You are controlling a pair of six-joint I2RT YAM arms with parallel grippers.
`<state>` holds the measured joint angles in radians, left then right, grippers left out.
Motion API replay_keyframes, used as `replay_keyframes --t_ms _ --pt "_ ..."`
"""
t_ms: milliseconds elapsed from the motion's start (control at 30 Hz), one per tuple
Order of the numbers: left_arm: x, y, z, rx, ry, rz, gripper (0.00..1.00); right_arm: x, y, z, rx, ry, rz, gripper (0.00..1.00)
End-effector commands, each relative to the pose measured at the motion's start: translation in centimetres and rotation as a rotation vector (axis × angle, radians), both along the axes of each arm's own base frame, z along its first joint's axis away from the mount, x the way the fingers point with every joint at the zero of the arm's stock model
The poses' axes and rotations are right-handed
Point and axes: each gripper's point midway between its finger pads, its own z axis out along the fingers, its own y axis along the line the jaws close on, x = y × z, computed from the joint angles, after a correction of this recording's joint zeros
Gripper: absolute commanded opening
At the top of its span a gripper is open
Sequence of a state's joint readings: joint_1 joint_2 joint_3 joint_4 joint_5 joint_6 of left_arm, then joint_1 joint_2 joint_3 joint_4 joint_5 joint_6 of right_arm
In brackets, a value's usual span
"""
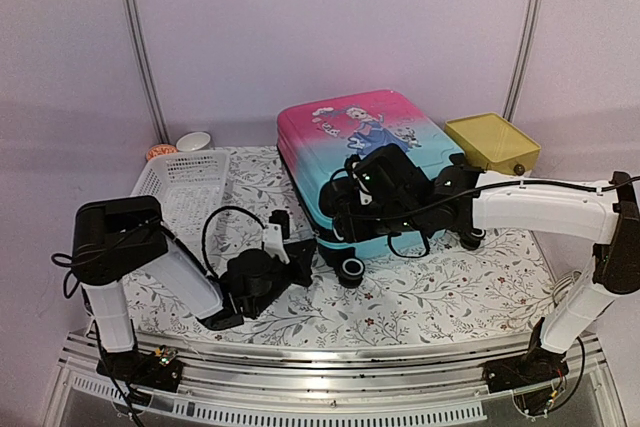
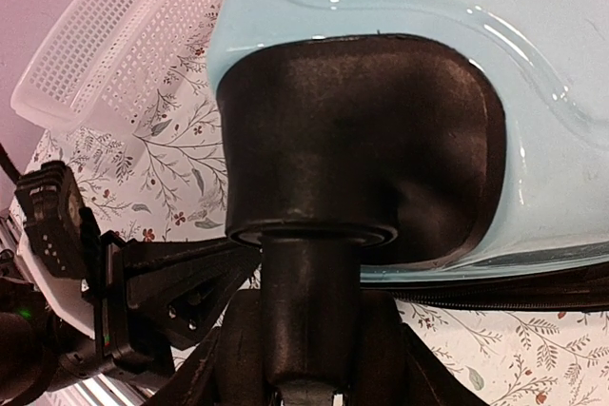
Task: Open, take out, and arrange the luggage
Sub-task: Unzip the zipper of the luggage.
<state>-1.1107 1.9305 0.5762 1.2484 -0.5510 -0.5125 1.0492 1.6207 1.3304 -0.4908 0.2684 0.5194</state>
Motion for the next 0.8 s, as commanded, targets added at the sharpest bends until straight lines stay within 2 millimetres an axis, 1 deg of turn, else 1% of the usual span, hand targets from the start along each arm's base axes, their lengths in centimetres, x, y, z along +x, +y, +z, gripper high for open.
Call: replay_keyframes --t_ms 0,200,433,633,767 --pt "3.7 4.1 1.7 -0.055 0.012 0.158 0.0 0.4 -0.3 1.5 0.01 -0.039 -0.015 0.48" --pt "6.4 5.4 1.0 -0.014 0.076 0.173 0.0 -0.1 0.5 2.2 0.051 -0.055 0.044 0.48" --pt "9.0 6.2 0.7 0.007 0.131 0.165 0.0 -1.1 2.1 2.8 0.079 -0.069 0.126 0.48" --pt "10.2 7.0 0.5 -0.004 0.163 0.152 0.0 -3.0 4.2 4.0 0.116 -0.105 0.246 0.5" --pt "10.9 7.6 0.2 -0.006 0.179 0.144 0.0 -4.1 5.2 4.8 0.129 -0.136 0.302 0.51"
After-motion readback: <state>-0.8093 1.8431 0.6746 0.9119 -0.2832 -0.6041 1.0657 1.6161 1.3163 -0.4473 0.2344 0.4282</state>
